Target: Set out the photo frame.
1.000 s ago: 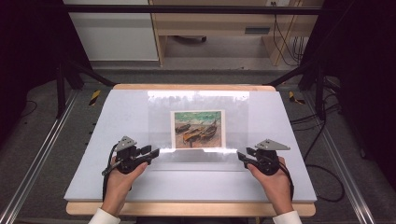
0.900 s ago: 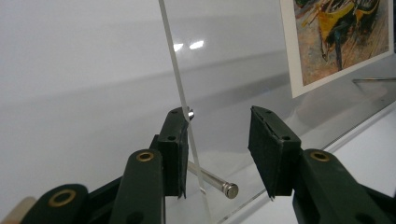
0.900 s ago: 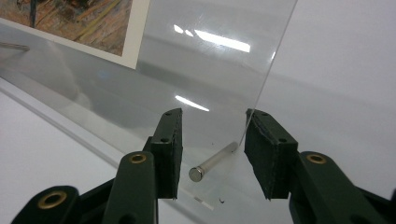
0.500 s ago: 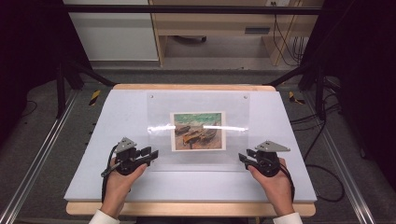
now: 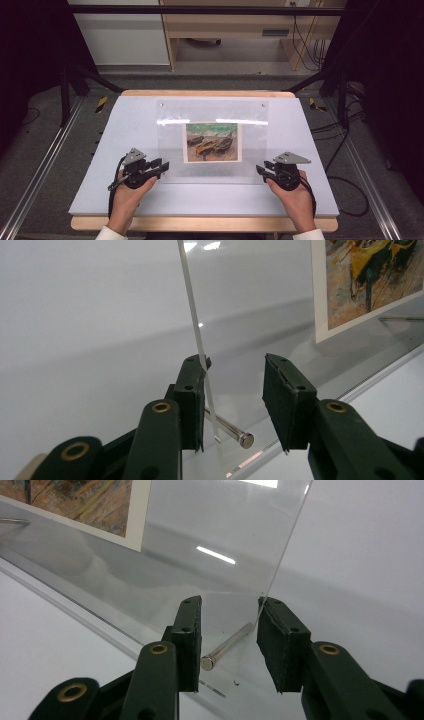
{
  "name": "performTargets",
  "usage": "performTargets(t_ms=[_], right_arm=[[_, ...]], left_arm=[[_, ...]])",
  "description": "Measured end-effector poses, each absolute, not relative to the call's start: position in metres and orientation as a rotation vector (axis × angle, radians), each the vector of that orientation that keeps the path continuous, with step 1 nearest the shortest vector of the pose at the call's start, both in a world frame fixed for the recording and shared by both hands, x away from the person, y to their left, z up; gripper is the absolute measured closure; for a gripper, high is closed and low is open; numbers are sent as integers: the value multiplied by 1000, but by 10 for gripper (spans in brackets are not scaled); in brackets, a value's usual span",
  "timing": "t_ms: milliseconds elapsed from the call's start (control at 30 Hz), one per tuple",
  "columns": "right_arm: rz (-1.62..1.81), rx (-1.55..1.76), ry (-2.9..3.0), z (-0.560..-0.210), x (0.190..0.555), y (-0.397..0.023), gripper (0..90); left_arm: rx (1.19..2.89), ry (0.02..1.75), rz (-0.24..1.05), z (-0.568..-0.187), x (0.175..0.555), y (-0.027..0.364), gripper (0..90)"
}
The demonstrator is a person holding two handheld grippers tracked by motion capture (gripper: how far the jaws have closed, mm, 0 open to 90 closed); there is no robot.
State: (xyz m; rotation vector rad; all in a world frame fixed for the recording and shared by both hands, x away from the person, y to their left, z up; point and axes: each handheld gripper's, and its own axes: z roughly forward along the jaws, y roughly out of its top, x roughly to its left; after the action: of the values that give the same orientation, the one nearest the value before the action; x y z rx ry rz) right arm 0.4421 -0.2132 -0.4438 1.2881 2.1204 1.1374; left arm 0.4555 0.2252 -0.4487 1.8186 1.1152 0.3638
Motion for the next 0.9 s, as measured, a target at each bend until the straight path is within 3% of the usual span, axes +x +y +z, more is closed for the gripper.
performTargets(t_ms=[900], right_arm=[[1107, 1279, 2129, -445, 437, -213, 664]], left_arm=[[1844, 1112, 382, -449, 451, 224, 624]])
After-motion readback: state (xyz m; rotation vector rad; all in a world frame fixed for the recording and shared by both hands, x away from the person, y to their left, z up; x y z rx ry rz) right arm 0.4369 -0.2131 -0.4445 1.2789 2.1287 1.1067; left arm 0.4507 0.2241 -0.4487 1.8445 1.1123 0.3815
